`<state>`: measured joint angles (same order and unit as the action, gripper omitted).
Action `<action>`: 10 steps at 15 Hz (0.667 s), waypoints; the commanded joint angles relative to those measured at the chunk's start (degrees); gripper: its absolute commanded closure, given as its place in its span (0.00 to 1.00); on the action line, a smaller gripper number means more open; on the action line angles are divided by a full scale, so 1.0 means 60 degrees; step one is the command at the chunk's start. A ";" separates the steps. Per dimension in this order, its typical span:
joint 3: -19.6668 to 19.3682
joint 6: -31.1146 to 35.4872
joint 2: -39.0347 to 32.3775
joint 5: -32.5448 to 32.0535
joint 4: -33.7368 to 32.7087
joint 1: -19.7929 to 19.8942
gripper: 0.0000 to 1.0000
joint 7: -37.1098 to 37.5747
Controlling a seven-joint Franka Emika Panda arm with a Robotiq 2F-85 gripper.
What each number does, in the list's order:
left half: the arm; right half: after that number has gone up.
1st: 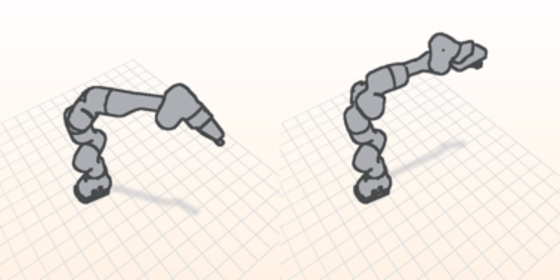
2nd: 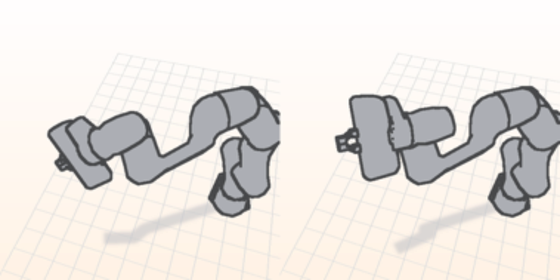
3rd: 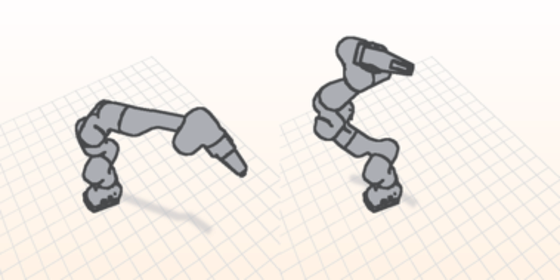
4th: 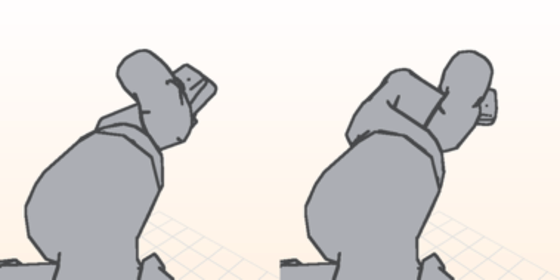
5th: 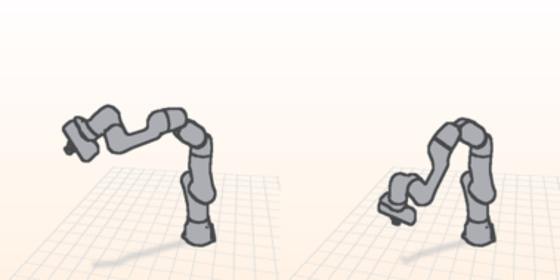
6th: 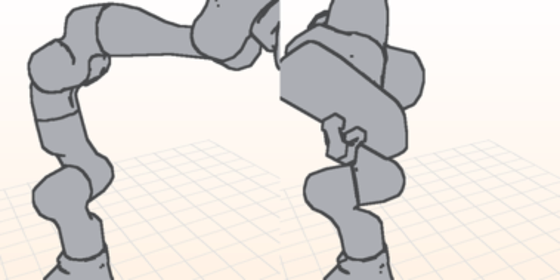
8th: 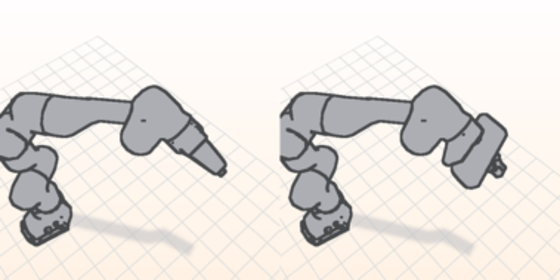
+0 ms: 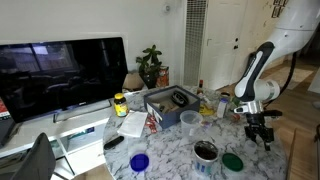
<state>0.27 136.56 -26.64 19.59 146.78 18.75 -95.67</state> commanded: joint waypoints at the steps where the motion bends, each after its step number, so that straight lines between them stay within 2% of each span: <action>1: 0.0164 -0.0359 -0.0327 0.0242 -0.0166 0.0101 0.44 0.0202; 3: 0.0185 -0.0445 -0.0308 0.0293 -0.0159 0.0117 0.66 0.0235; 7: 0.0198 -0.0559 0.0032 0.0277 -0.0063 0.0046 0.96 0.0366; 8: 0.0207 -0.0587 0.0146 0.0267 -0.0041 0.0023 1.00 0.0391; 10: 0.0226 -0.0656 0.0363 0.0214 -0.0012 -0.0056 1.00 0.0468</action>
<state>1.25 134.67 -26.89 20.59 146.45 18.69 -94.19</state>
